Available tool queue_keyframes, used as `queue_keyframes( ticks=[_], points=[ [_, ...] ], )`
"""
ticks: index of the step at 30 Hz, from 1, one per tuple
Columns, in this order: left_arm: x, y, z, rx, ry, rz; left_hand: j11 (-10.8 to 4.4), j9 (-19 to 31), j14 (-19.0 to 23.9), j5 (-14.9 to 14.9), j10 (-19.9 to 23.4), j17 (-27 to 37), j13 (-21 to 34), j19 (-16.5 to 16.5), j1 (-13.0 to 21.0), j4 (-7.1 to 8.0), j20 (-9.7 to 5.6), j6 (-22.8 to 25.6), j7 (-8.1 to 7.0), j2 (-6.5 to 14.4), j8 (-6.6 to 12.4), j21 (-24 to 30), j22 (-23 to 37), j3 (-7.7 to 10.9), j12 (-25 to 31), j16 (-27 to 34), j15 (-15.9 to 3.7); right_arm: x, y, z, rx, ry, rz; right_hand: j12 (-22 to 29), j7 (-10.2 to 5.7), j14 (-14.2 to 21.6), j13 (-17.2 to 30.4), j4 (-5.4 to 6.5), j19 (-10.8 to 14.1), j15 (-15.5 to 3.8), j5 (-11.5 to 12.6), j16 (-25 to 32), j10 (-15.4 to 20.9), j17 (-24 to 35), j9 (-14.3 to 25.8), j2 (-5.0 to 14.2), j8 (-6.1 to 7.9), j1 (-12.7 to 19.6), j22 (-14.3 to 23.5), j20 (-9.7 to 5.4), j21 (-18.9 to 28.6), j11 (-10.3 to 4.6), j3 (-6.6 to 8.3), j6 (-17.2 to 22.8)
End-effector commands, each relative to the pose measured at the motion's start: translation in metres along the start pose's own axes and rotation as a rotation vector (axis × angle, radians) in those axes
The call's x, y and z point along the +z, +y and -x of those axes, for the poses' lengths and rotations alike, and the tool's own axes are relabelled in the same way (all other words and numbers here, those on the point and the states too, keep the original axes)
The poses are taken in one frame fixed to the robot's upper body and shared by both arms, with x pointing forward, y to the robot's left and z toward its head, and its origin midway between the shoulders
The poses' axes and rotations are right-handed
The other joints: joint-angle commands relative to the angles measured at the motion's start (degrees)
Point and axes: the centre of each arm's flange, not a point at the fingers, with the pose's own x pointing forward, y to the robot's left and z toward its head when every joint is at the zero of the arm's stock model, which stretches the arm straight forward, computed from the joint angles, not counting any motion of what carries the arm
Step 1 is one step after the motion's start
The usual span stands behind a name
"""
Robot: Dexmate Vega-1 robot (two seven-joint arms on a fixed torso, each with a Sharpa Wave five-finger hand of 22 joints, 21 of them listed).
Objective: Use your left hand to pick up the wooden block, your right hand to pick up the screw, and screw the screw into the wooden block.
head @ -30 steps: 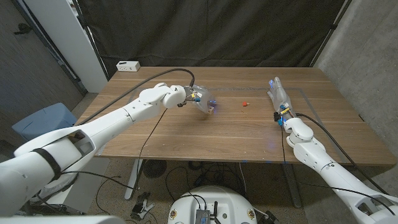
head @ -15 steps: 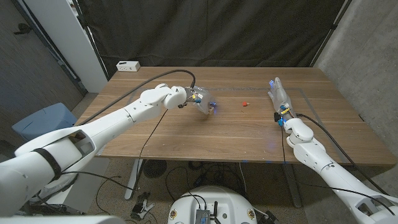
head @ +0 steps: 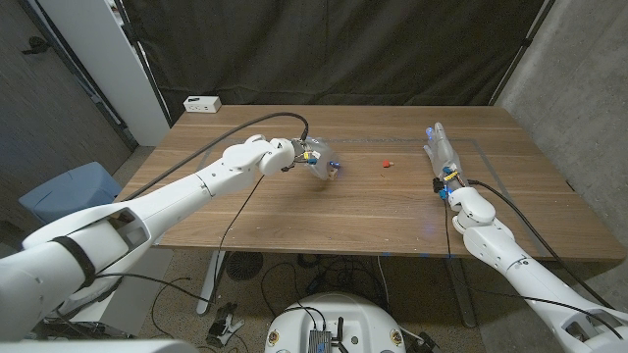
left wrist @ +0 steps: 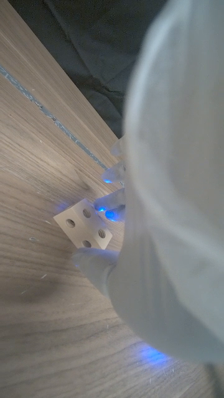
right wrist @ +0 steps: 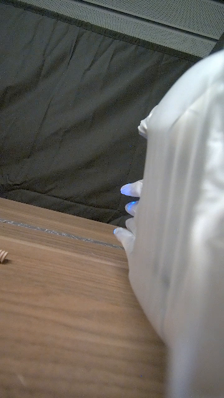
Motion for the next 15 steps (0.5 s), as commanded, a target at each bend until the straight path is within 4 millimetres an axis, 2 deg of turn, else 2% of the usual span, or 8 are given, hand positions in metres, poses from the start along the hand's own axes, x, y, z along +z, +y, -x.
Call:
queue_keyframes(
  ticks=[1, 3, 7, 15],
  points=[
    [0.0015, -0.0015, -0.0013, 0.029, 0.021, -0.013, -0.93, 0.3, 1.4, 0.0, 1.5, 0.1, 0.3, 0.9, 1.3, -0.32, 0.04, 2.1, -0.37, 0.0, 0.73, 0.2, 0.1, -0.10, 0.5, 0.6, -0.77, -0.0001, -0.0022, 0.0042, -0.010, -0.003, -0.001, 0.5, -0.12, -1.1, 0.1, -0.15, -0.2, 0.44, 0.0, 0.5, -0.3, 0.1, 0.2, -0.38, 0.30, 0.2, 0.2, -1.27, -0.1, 0.17, -0.10, 0.3],
    [0.0016, -0.0019, -0.0014, 0.033, 0.025, -0.014, -1.22, 0.3, 1.8, 0.0, 1.8, 0.1, 0.4, 1.1, 1.5, -0.34, 0.03, 2.6, -0.73, -0.1, 0.86, 0.2, 0.1, -0.11, 0.6, 0.6, -0.95, -0.0006, -0.0025, 0.0049, -0.013, -0.003, -0.003, 0.5, -0.13, -1.1, 0.1, -0.16, -0.2, 0.46, 0.0, 0.5, -0.2, 0.1, 0.2, -0.38, 0.30, 0.2, 0.2, -1.30, -0.1, 0.13, -0.09, 0.3],
    [0.0017, -0.0032, -0.0018, 0.039, 0.031, -0.010, -3.15, 0.3, 2.8, 0.0, 3.4, 0.1, 0.5, 1.9, 2.2, -0.35, 0.00, 4.0, -1.63, -0.2, 1.04, 0.3, 0.1, -0.27, 0.9, 0.7, -2.06, -0.0009, -0.0027, 0.0059, -0.014, -0.005, -0.004, 0.5, -0.16, -1.0, 0.1, -0.19, -0.1, 0.49, 0.0, 0.5, -0.1, 0.1, 0.2, -0.38, 0.32, 0.2, 0.2, -1.26, -0.1, 0.11, -0.06, 0.4],
    [0.0030, -0.0055, -0.0024, 0.045, 0.037, -0.011, -3.65, 0.3, 4.4, -0.1, 5.6, 0.1, 0.5, 3.0, 3.0, -0.28, -0.04, 6.6, -2.25, -0.5, 1.54, 0.4, 0.1, -0.58, 1.4, 0.8, -3.21, 0.0004, -0.0048, 0.0080, -0.019, -0.008, -0.002, 0.6, -0.20, -1.0, 0.1, -0.22, -0.1, 0.44, 0.0, 0.5, 0.1, 0.1, 0.2, -0.37, 0.33, 0.3, 0.2, -1.25, -0.1, 0.08, -0.03, 0.5]
  ],
)
